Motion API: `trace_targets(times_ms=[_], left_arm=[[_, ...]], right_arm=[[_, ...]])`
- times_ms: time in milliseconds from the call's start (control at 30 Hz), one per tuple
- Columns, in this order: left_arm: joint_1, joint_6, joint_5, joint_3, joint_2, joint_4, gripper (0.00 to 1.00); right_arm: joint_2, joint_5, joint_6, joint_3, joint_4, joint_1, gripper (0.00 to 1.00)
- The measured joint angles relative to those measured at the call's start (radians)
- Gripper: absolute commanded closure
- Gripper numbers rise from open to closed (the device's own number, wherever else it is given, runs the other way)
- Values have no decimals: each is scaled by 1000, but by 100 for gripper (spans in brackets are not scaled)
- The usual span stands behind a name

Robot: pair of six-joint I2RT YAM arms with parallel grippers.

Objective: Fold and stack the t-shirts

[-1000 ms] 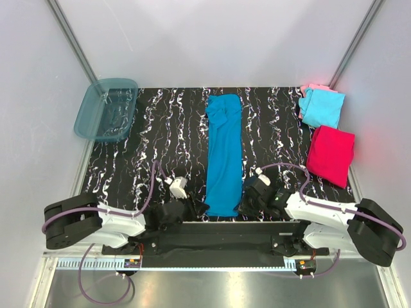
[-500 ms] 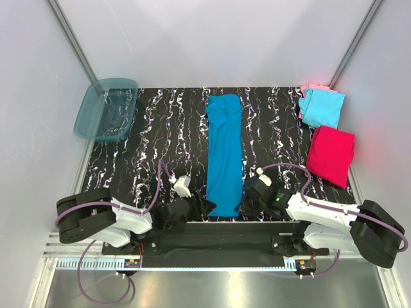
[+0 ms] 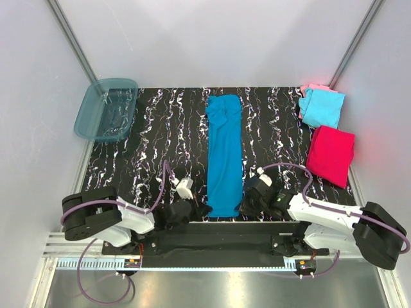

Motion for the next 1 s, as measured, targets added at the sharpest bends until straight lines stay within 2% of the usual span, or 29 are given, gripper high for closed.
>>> trace_targets(times_ms=[133, 333, 500, 767, 1000], left_arm=[[-23, 11, -5, 19, -41, -71, 100], [-109, 56, -74, 153, -196, -334, 100], [-129, 98, -137, 240, -333, -479, 100], [-129, 132, -212, 255, -378, -631, 100], [-91, 150, -230, 268, -376, -633, 100]], right_arm=[[-52, 24, -2, 6, -34, 20, 100], [-130, 72, -20, 66, -105, 47, 100], [-178, 117, -46, 119, -151, 50, 100], [-203, 193, -90, 194, -216, 52, 100], [-193, 255, -144, 296, -254, 54, 100]])
